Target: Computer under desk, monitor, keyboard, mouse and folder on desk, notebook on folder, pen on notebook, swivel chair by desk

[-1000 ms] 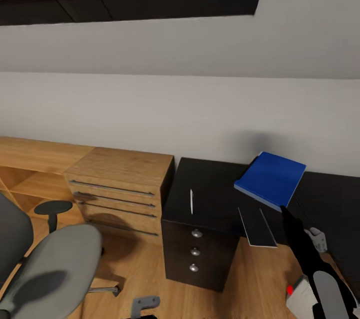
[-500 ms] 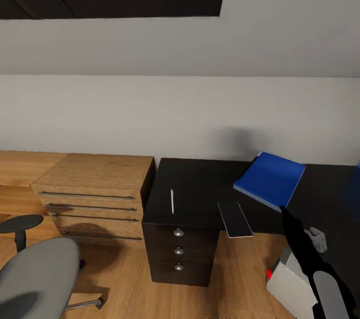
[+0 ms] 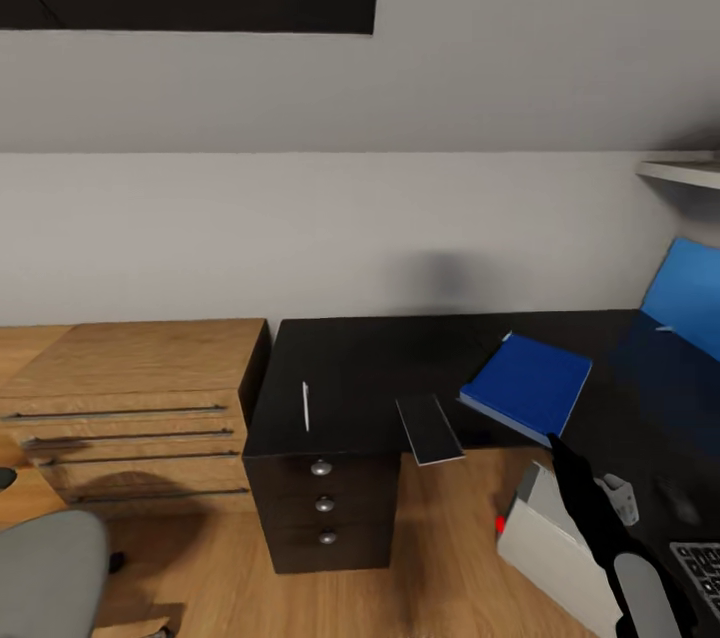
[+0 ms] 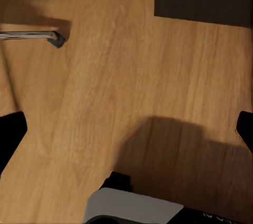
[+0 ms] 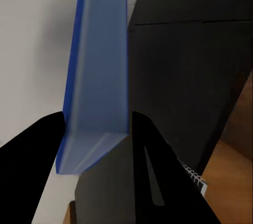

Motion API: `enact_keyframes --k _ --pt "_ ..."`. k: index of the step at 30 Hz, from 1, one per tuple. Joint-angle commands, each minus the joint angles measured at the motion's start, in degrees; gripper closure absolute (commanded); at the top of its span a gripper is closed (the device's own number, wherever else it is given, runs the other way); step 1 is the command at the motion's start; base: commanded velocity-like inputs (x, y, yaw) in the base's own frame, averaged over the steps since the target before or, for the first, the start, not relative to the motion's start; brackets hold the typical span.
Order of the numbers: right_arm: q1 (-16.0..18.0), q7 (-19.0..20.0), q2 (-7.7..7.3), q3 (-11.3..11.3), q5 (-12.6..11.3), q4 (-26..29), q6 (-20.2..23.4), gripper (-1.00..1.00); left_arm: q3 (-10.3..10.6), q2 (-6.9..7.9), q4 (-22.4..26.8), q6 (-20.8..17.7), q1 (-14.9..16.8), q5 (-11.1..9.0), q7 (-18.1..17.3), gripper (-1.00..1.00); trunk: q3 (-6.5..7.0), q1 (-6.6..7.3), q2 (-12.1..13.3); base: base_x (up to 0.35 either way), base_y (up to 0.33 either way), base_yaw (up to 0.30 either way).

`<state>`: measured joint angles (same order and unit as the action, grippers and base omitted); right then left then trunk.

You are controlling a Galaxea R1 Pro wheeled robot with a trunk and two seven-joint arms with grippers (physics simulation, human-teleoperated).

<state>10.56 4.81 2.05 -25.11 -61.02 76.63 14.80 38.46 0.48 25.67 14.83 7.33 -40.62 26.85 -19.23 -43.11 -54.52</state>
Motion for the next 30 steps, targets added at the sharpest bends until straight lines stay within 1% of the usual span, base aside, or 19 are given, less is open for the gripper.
enact_keyframes --k 1,2,4,5,6,7,8,9,10,12,15,17,20,24,26,27,28,29,30 --pt "0.09 0.17 0.05 -0.21 -0.41 -0.16 0.49 1.0 0.43 0.16 0.03 0.66 0.05 -0.6 0.35 -1.0 -0.07 -0.01 -0.05 0.0 0.0 -0.278" --pt "0.15 0.14 0.0 -0.21 -0.41 -0.78 0.53 1.0 -0.31 0.62 0.01 1.45 0.05 -0.79 0.37 -1.0 -0.07 -0.01 -0.05 0.0 0.0 -0.278" --pt "0.2 0.13 -0.22 -0.21 -0.41 -1.45 0.55 1.0 -2.62 1.16 0.0 1.69 0.05 -1.26 0.32 -1.0 -0.07 -0.01 -0.05 0.0 0.0 -0.278" --pt "0.23 0.12 -0.46 -0.21 -0.41 -2.11 0.57 1.0 -6.05 1.61 0.0 1.42 0.05 -2.12 -0.37 -1.0 -0.07 -0.01 -0.05 0.0 0.0 -0.278" --pt "0.25 0.12 -0.51 -0.21 -0.41 -2.32 0.57 1.0 -7.24 1.72 0.0 1.14 0.05 -2.41 -0.97 -1.0 -0.07 -0.01 -0.05 0.0 0.0 -0.278" --pt "0.29 0.12 -0.62 -0.21 -0.41 -2.83 0.57 1.0 -10.35 2.22 0.01 -0.58 0.05 -2.94 -4.08 -1.0 -0.07 -0.01 -0.05 0.0 0.0 -0.278" --pt "0.31 0.11 -0.66 -0.21 -0.41 -3.09 0.58 1.0 -11.87 2.83 0.04 -2.28 0.05 -3.11 -6.89 -1.0 -0.07 -0.01 -0.05 0.0 0.0 -0.278" --pt "0.32 0.11 -0.67 -0.21 -0.4 -3.19 0.58 1.0 -12.42 3.17 0.05 -3.19 0.05 -3.17 -8.3 -1.0 -0.07 -0.01 -0.05 0.0 0.0 -0.278" --pt "0.33 0.11 -0.69 -0.21 -0.4 -3.36 0.58 1.0 -13.22 3.79 0.08 -4.79 0.05 -3.25 -10.79 -1.0 -0.07 -0.01 -0.05 0.0 0.0 -0.278" --pt "0.33 0.11 -0.71 -0.19 -0.39 -3.52 0.58 1.0 -13.91 4.36 0.11 -6.14 0.05 -3.33 -13.23 -1.0 -0.07 -0.01 -0.05 0.0 0.0 -0.277" --pt "0.34 0.11 -0.65 0.08 -0.36 -3.58 0.64 1.0 -14.45 4.81 0.14 -7.08 0.05 -3.34 -15.15 -1.0 -0.11 -0.01 -0.05 0.0 0.0 -0.239" --pt "0.34 0.2 -0.51 0.81 -0.42 -3.42 0.6 1.0 -14.56 4.81 0.2 -6.96 0.05 -3.17 -15.66 -1.0 -0.14 -0.01 -0.05 0.0 0.0 -0.092" --pt "0.34 0.31 -0.43 1.73 -0.54 -3.19 0.65 1.0 -14.57 4.66 0.2 -5.11 0.05 -2.87 -15.96 -1.0 -0.16 -0.01 -0.05 0.0 0.0 -0.03" --pt "0.34 0.37 -0.38 1.96 -0.58 -3.05 0.61 1.0 -14.56 4.68 0.17 -4.39 0.05 -2.8 -15.96 -1.0 -0.16 -0.01 -0.05 0.0 0.0 -0.004" --pt "0.47 0.28 -0.13 2.11 -0.6 -3.36 0.26 1.0 -14.47 4.31 0.17 -4.28 0.05 -2.71 -15.95 -1.0 -0.16 -0.01 -0.05 0.0 0.0 0.0" --pt "5.71 -0.69 -0.37 2.27 -0.37 -8.76 -2.27 1.0 -14.4 4.17 0.17 -4.33 0.05 -2.71 -15.95 -1.0 -0.16 -0.01 -0.05 0.0 0.0 0.0" --pt "8.79 -1.07 -0.55 2.26 -0.3 -11.79 -4.11 1.0 -14.39 4.14 0.17 -4.35 0.05 -2.71 -15.94 -1.0 -0.16 -0.01 -0.05 0.0 0.0 0.0" --pt "10.44 -1.24 -0.66 2.26 -0.27 -13.47 -5.14 1.0 -14.39 4.15 0.17 -4.35 0.05 -2.71 -15.92 -1.0 -0.16 -0.01 -0.05 0.0 0.0 0.0" --pt "13.73 -1.51 -0.91 2.26 -0.2 -17.09 -7.31 1.0 -14.39 4.13 0.17 -4.34 0.05 -2.71 -15.92 -1.0 -0.16 -0.01 -0.05 0.0 0.0 0.0"
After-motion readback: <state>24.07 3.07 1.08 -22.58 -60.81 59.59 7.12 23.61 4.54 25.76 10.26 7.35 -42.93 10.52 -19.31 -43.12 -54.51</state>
